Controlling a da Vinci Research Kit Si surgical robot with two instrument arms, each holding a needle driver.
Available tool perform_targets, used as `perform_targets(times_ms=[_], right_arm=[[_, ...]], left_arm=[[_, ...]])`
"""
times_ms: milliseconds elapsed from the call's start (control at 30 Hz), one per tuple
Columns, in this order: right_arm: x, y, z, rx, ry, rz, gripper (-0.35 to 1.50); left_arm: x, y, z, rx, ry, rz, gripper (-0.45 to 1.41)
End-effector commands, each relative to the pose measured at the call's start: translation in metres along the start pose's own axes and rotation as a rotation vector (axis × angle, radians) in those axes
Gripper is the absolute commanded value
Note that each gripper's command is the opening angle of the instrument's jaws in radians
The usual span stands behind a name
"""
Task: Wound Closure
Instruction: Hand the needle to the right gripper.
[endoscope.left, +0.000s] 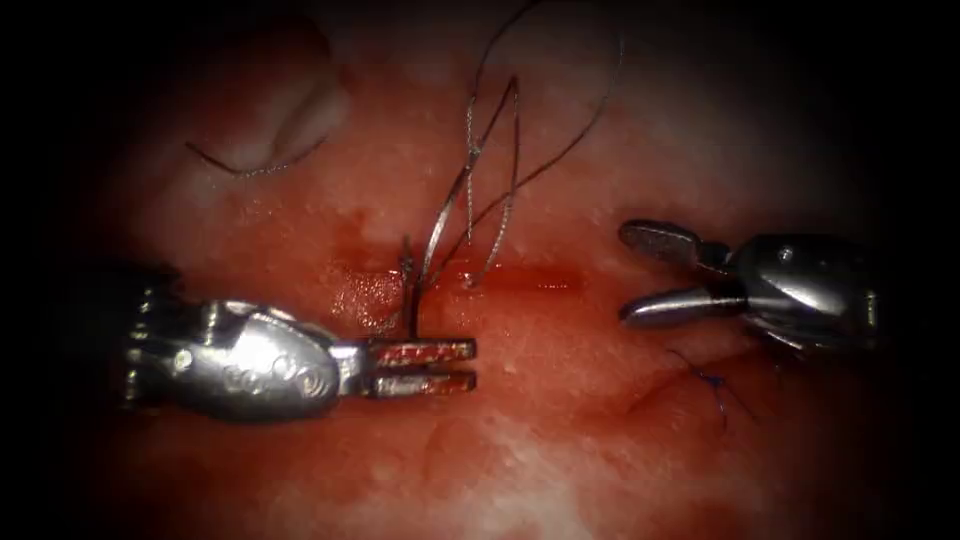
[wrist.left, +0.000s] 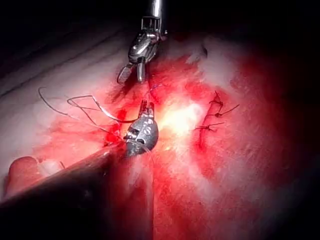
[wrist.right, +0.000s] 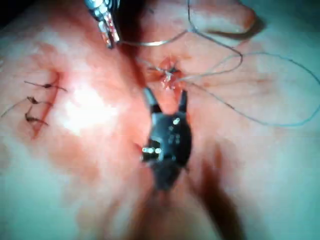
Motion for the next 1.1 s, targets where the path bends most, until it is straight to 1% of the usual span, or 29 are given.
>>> perform_targets(times_ms=[33,67,133,167,200,233,333,367,400,467,533,600,700,767,800,900,1067,1100], right_arm=[[-0.0006,-0.0002,0.0007,0.001,0.0,0.001,0.89],[-0.0005,-0.0001,0.0009,0.007,0.002,0.056,0.89],[-0.0005,0.0,0.0016,0.043,0.016,0.056,0.91],[-0.0006,-0.0002,0.0022,0.071,0.021,0.019,1.03],[-0.0007,-0.0005,0.0027,0.092,0.024,-0.007,1.08],[-0.0012,-0.0014,0.0038,0.134,0.018,-0.049,0.91],[-0.0012,-0.0017,0.0044,0.136,0.01,-0.051,0.89],[-0.0004,-0.0013,0.0049,0.092,0.011,0.02,0.89],[-0.0004,-0.0013,0.0049,0.092,0.011,0.02,0.89],[0.0006,-0.0006,0.005,0.038,0.015,0.089,0.86],[0.0008,-0.0002,0.0053,0.016,0.018,0.134,0.86],[0.0006,0.0003,0.0063,-0.003,0.023,0.204,0.86],[0.0001,0.0006,0.0073,-0.03,0.028,0.282,0.84],[-0.0002,0.0008,0.0075,-0.053,0.036,0.308,0.84],[-0.0005,0.0011,0.0073,-0.074,0.04,0.353,0.84],[-0.0008,0.0014,0.0068,-0.106,0.05,0.403,0.84],[-0.0007,0.0011,0.0058,-0.101,0.048,0.41,0.84],[-0.0003,0.0009,0.005,-0.099,0.047,0.414,0.84]], left_arm=[[-0.0003,0.0001,0.0007,-0.003,0.002,0.002,-0.45],[-0.0003,0.0001,0.001,-0.012,0.012,0.003,-0.45],[-0.0004,0.0003,0.0013,-0.023,0.026,0.008,-0.45],[-0.0005,0.0004,0.0015,-0.028,0.029,0.012,-0.45],[-0.0006,0.0004,0.0016,-0.035,0.033,0.015,-0.45],[-0.0008,0.0005,0.0019,-0.044,0.043,0.021,-0.45],[-0.0009,0.0005,0.0023,-0.044,0.053,0.025,-0.45],[-0.0011,0.0006,0.0031,-0.046,0.079,0.068,-0.45],[-0.0011,0.0006,0.0031,-0.046,0.079,0.068,-0.45],[-0.0016,0.001,0.0039,-0.052,0.102,0.145,-0.45],[-0.002,0.0012,0.0044,-0.055,0.111,0.194,-0.45],[-0.0025,0.0015,0.0051,-0.054,0.125,0.245,-0.45],[-0.0027,0.0017,0.0054,-0.062,0.133,0.281,-0.45],[-0.0027,0.0016,0.0054,-0.054,0.129,0.3,-0.45],[-0.0026,0.0015,0.0053,-0.045,0.124,0.317,-0.45],[-0.0027,0.0015,0.0052,-0.035,0.118,0.334,-0.45],[-0.0028,0.0014,0.0052,-0.021,0.107,0.334,-0.45],[-0.0032,0.0012,0.005,-0.01,0.098,0.336,-0.45]])
